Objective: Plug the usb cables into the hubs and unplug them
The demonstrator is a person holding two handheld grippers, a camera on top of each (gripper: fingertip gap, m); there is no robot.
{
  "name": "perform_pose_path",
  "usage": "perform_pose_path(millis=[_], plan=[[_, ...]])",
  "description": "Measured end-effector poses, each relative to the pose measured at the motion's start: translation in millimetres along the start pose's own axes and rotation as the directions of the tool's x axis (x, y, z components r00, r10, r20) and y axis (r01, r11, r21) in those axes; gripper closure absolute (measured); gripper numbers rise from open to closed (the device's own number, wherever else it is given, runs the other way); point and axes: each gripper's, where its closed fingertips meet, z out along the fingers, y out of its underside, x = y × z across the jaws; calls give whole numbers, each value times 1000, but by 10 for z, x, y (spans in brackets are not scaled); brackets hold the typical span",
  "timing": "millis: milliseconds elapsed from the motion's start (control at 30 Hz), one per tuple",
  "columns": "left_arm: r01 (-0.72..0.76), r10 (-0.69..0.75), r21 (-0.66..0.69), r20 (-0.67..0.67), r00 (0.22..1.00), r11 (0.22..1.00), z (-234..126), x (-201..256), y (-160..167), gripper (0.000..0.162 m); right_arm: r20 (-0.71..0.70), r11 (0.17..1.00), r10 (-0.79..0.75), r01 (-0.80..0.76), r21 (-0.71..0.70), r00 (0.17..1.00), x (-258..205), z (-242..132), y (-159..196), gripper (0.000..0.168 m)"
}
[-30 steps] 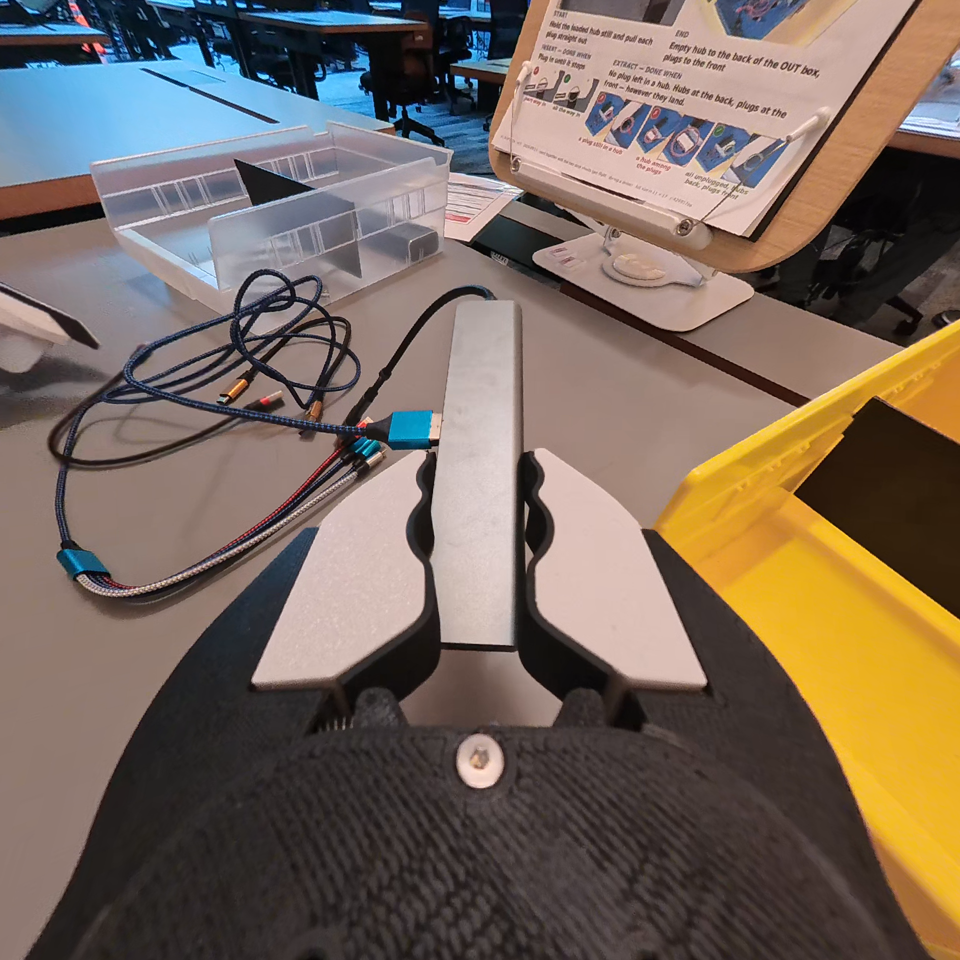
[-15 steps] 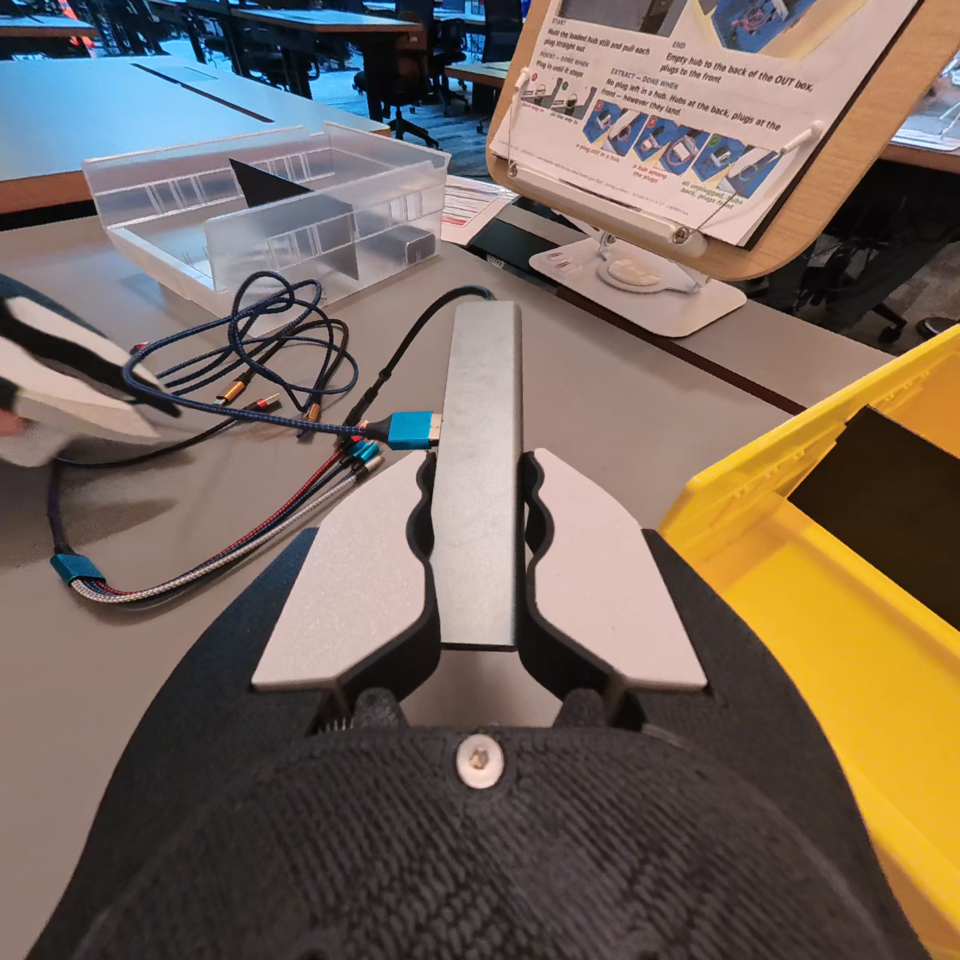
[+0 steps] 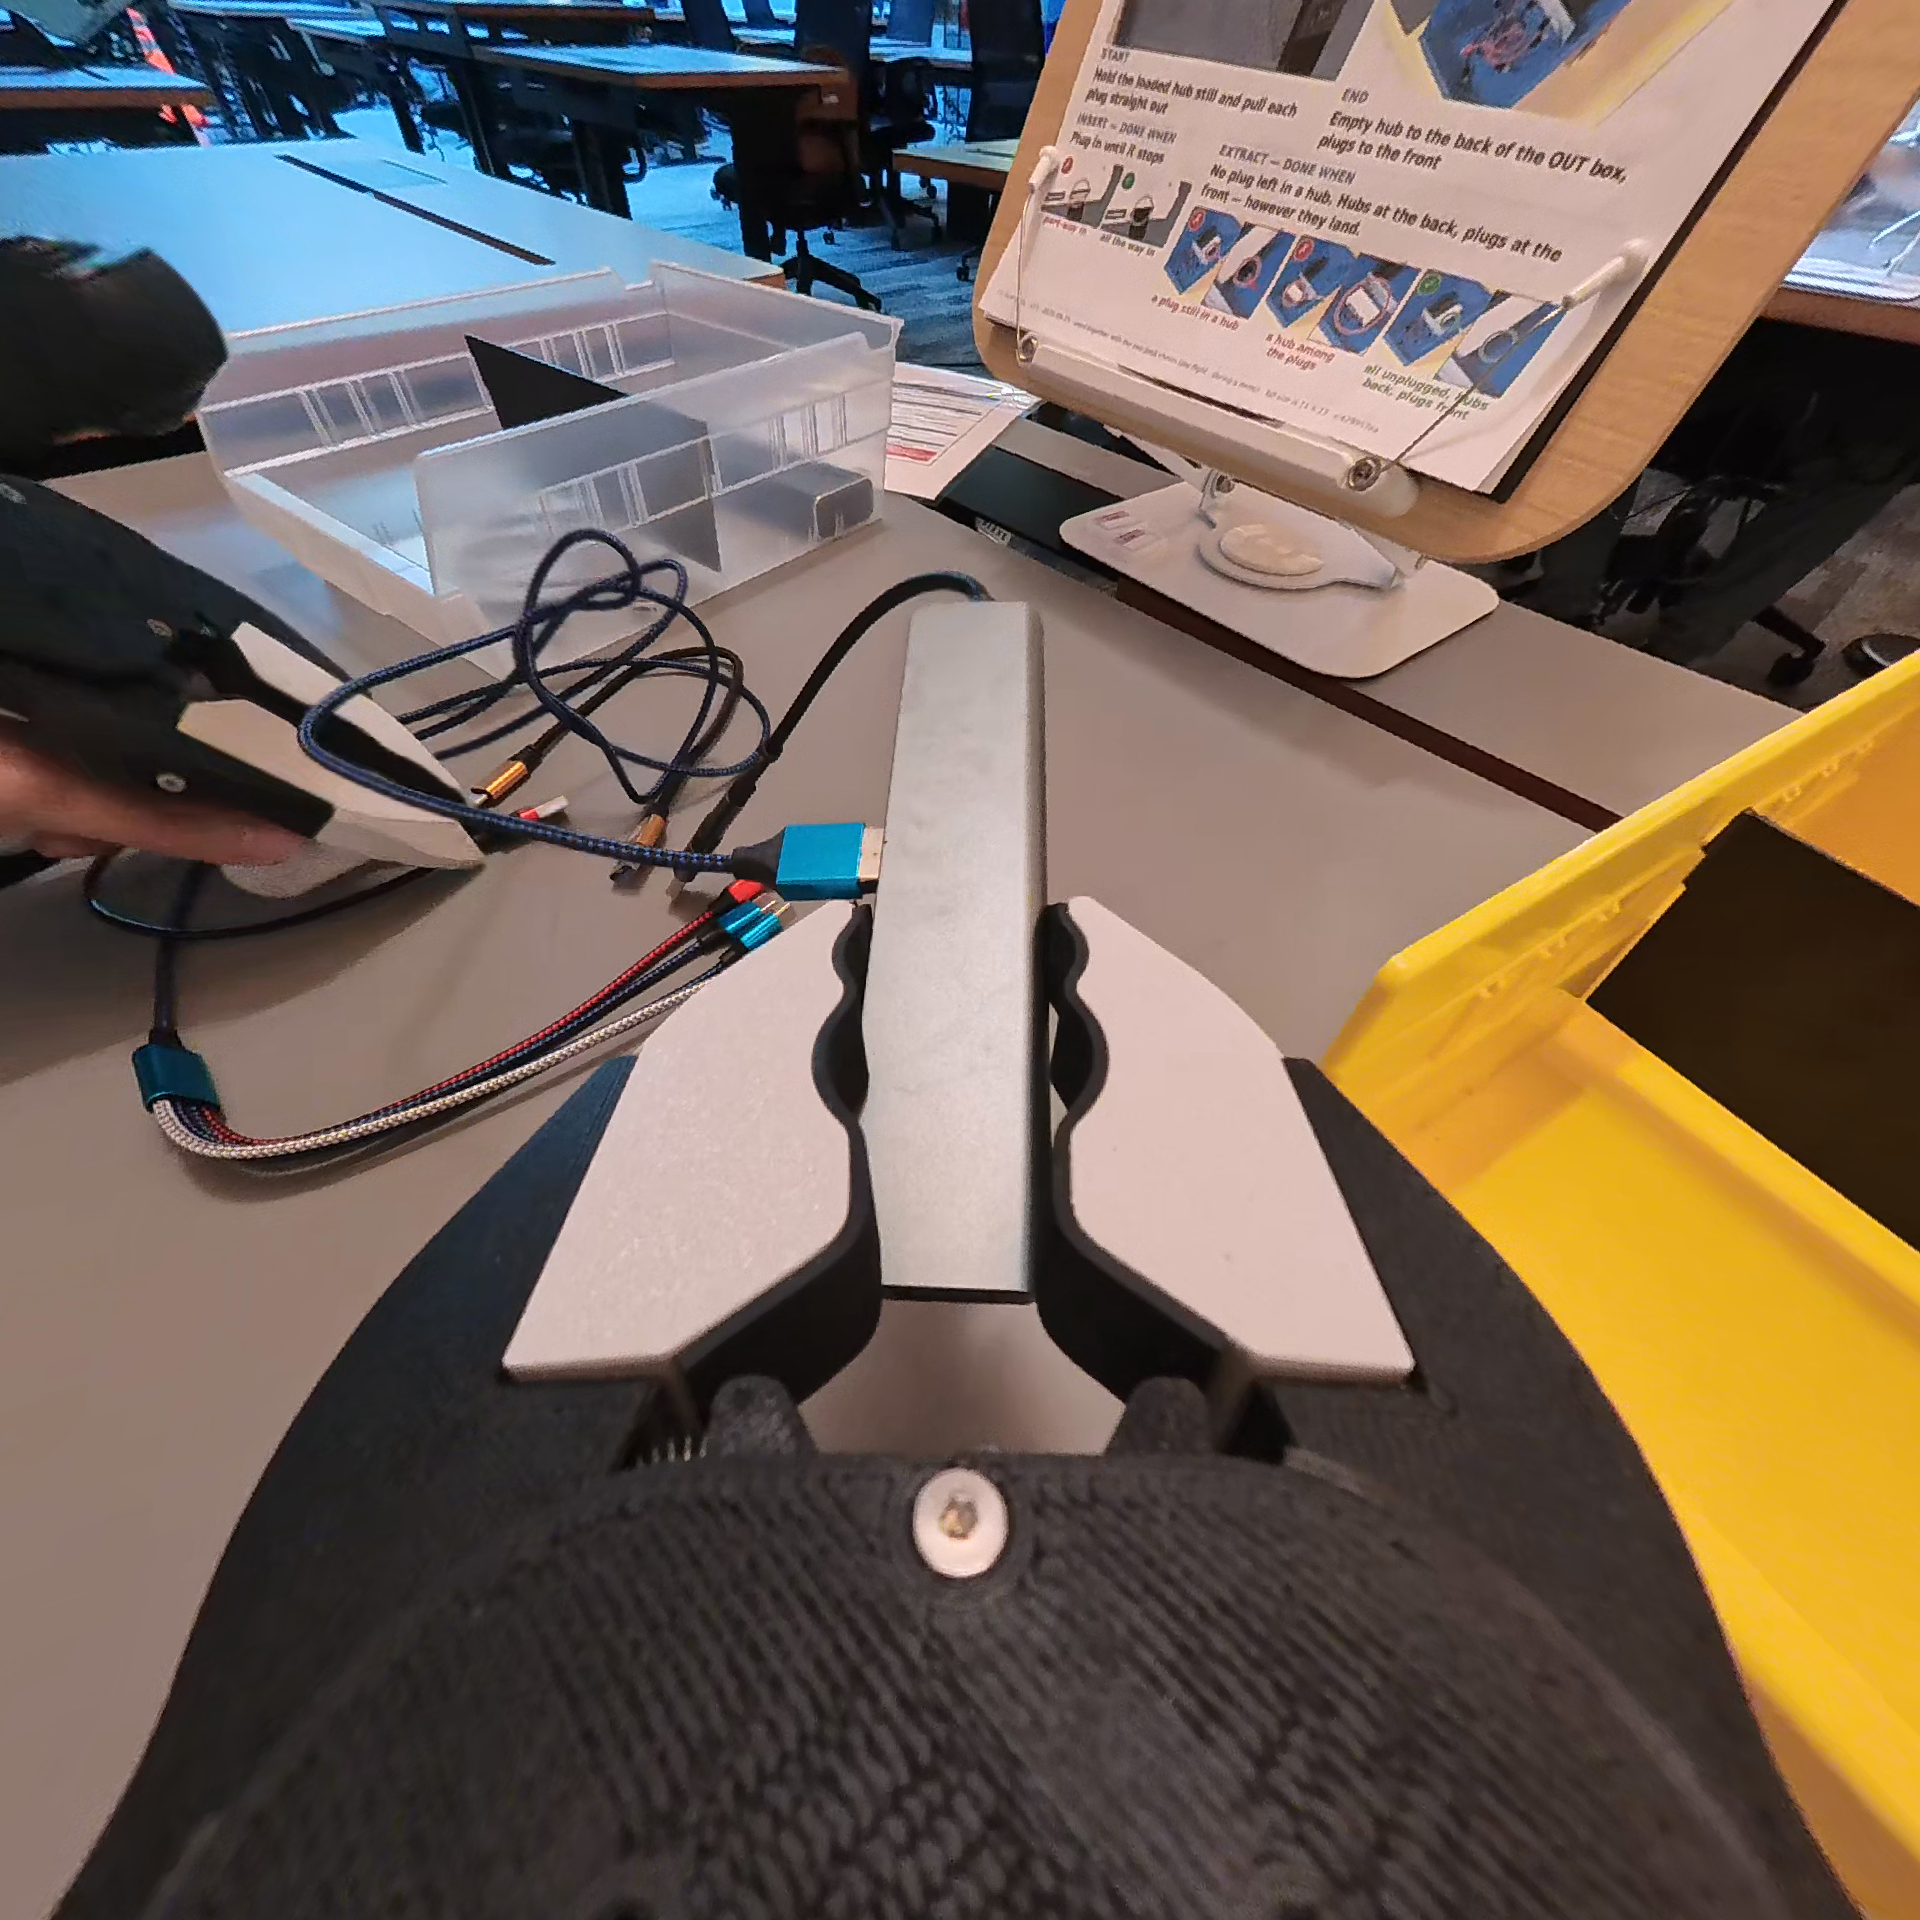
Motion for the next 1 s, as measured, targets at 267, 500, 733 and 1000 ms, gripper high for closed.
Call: perform_pose_path(millis=[267, 500, 733, 1000], plan=[[-328, 337, 131, -48, 940, 935, 58, 198, -102, 158, -1, 1000, -5, 5, -4, 1000, -7, 3, 4, 136], [-665, 686, 196, -69, 724, 721, -100, 515, 65, 158, -2, 1000, 0, 0, -9, 1000, 7, 8, 24, 136], [-449, 479, 165, -314, 820, 878, -98, 529, 148, 147, 15, 1000, -13, 13, -19, 1000, -46, 25, 28, 136], [-265, 300, 142, -474, 828, 954, -143, 593, 117, 144, 13, 1000, -11, 11, -21, 1000, -25, 10, 31, 136]])
